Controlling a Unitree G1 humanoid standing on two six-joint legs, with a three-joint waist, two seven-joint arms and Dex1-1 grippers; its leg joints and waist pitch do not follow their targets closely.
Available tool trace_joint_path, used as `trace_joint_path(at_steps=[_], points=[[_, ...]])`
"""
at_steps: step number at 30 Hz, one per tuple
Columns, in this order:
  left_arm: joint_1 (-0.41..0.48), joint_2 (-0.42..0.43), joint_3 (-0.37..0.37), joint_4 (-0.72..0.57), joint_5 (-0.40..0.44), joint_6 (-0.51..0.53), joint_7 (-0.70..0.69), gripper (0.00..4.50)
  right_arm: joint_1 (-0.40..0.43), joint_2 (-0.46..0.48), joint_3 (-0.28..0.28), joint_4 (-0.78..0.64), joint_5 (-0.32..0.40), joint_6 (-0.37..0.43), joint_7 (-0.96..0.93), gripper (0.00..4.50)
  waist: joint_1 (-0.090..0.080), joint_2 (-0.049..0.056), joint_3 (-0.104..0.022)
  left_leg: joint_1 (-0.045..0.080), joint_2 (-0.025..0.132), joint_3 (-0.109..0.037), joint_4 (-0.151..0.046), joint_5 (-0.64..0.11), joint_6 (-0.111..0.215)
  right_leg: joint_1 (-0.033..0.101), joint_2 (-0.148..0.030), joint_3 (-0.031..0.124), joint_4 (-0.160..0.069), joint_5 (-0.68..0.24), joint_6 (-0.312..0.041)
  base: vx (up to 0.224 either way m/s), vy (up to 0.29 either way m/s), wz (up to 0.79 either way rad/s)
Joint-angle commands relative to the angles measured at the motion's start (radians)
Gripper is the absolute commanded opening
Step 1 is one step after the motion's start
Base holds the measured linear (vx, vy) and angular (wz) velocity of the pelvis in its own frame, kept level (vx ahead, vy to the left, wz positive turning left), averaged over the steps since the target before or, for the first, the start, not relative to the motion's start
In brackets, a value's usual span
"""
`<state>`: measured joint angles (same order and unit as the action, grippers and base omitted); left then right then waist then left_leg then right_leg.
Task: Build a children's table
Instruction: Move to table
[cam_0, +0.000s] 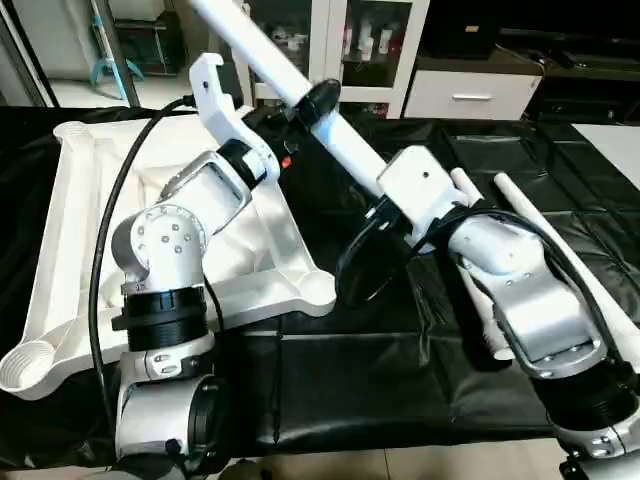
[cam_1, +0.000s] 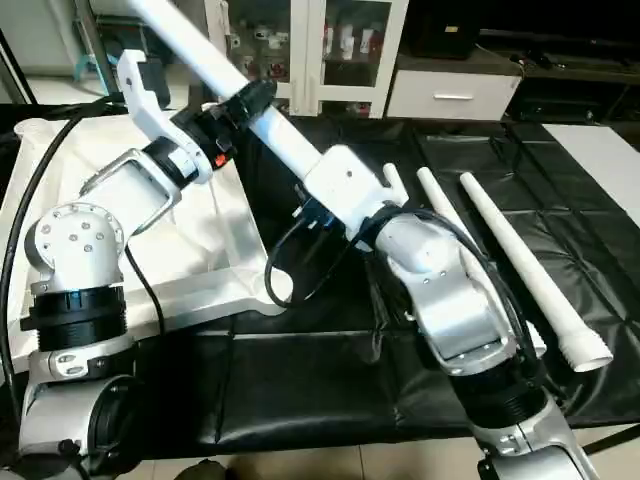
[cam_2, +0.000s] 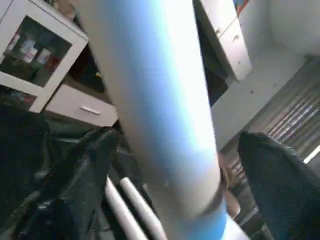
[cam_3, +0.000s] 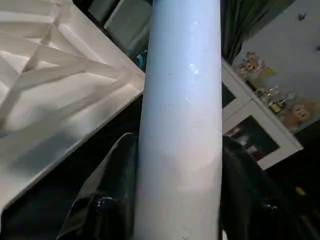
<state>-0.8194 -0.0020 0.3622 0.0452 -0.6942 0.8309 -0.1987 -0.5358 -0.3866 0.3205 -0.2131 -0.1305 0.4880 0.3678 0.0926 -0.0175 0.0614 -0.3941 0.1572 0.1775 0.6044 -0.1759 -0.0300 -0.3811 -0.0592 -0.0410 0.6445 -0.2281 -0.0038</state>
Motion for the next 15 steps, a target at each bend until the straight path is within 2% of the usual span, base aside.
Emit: trace_joint_path(at_steps=[1, 2, 5, 8, 15], points=[[-0.02, -0.012, 0.011, 0.001, -0.035, -0.002, 0.018, 3.96, -0.014, -0.007, 0.005, 0.001, -0.026, -0.029, -0.018, 1.84, 0.0, 0.006, -0.069, 0.03, 0.067, -0.031, -0.065, -0.139, -0.026, 0.046, -0.085, 0.051, -0.075, 0.032, -0.208, 0.0, 0.0, 0.0], [-0.021, -0.015, 0.014, 0.001, -0.039, -0.002, 0.021, 3.8, -0.014, -0.007, 0.006, 0.001, -0.028, -0.03, -0.018, 1.84, 0.0, 0.009, -0.069, 0.029, 0.068, -0.032, -0.065, -0.142, -0.027, 0.046, -0.085, 0.051, -0.074, 0.035, -0.21, 0.0, 0.0, 0.0], [-0.031, -0.033, 0.046, 0.011, -0.054, -0.01, 0.047, 3.63, -0.015, 0.0, 0.021, 0.005, -0.053, -0.044, -0.024, 1.84, -0.002, 0.006, -0.07, 0.029, 0.067, -0.032, -0.064, -0.14, -0.021, 0.048, -0.084, 0.051, -0.074, 0.044, -0.212, 0.0, 0.0, 0.0], [-0.034, -0.037, 0.063, 0.019, -0.07, -0.015, 0.064, 3.26, -0.018, 0.003, 0.028, 0.007, -0.069, -0.051, -0.03, 1.84, -0.002, 0.006, -0.069, 0.029, 0.066, -0.031, -0.063, -0.138, -0.014, 0.048, -0.084, 0.051, -0.074, 0.043, -0.211, 0.0, 0.0, 0.0], [-0.022, -0.035, 0.067, 0.008, -0.095, -0.01, 0.078, 2.79, -0.024, 0.009, 0.039, 0.025, -0.105, -0.079, -0.037, 1.84, -0.002, 0.007, -0.069, 0.03, 0.068, -0.032, -0.064, -0.142, -0.018, 0.046, -0.082, 0.051, -0.072, 0.047, -0.209, 0.0, 0.0, 0.0]])
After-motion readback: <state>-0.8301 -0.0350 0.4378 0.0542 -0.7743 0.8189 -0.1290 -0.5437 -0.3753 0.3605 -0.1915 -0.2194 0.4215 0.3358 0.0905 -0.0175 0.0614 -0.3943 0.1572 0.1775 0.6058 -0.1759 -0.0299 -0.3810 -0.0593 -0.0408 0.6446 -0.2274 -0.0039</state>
